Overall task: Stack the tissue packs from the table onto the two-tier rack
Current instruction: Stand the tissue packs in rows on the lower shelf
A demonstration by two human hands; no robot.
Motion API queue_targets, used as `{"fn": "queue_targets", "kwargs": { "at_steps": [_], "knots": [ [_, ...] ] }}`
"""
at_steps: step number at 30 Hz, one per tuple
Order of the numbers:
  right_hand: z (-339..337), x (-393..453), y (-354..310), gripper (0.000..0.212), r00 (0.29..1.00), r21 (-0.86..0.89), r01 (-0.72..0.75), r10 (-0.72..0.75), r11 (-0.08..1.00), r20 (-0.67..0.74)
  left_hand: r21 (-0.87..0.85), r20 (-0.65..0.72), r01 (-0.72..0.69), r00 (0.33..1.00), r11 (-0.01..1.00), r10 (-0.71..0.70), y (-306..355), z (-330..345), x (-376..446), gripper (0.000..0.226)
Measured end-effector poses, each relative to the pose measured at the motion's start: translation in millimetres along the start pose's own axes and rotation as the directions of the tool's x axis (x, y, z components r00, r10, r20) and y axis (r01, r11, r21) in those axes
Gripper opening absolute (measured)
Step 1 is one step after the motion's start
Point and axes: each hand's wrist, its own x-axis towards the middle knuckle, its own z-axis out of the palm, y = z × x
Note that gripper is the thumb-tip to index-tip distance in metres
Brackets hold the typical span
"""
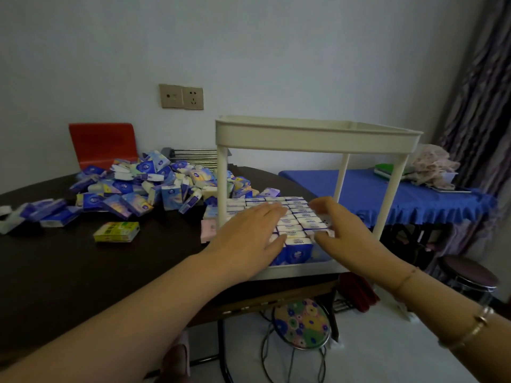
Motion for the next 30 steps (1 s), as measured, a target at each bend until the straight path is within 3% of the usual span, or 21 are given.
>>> {"fn": "queue_targets", "kwargs": {
  "at_steps": [3, 7, 14, 20, 30],
  "knots": [
    [6, 4, -45, 0.033, 0.996, 0.058, 0.085, -0.084, 0.995, -0.018, -0.053, -0.163, -0.018, 0.987, 0.998, 0.009, -22, -25, -29, 0.04],
    [35, 20, -110, 0.03, 0.98, 0.164, 0.198, -0.2, 0.966, -0.004, 0.005, -0.253, 0.012, 0.967, 1.0, -0.011, -69, -47, -71, 0.03],
    [131, 66, -187, 0.03, 0.938, 0.286, 0.29, -0.33, 0.913, 0.104, 0.064, -0.271, 0.327, 0.915, 0.943, -0.299, -175, -54, -148, 0.031],
    [225, 119, -219, 0.022, 0.924, 0.28, 0.266, -0.326, 0.923, 0.198, 0.041, -0.27, 0.58, 0.791, 0.814, -0.55, -268, -51, -191, 0.035],
    [334, 209, -247, 0.027, 0.901, 0.052, 0.358, -0.359, 0.932, 0.242, -0.037, -0.307, 0.785, 0.58, 0.618, -0.755, -394, -24, -171, 0.055]
  ]
}}
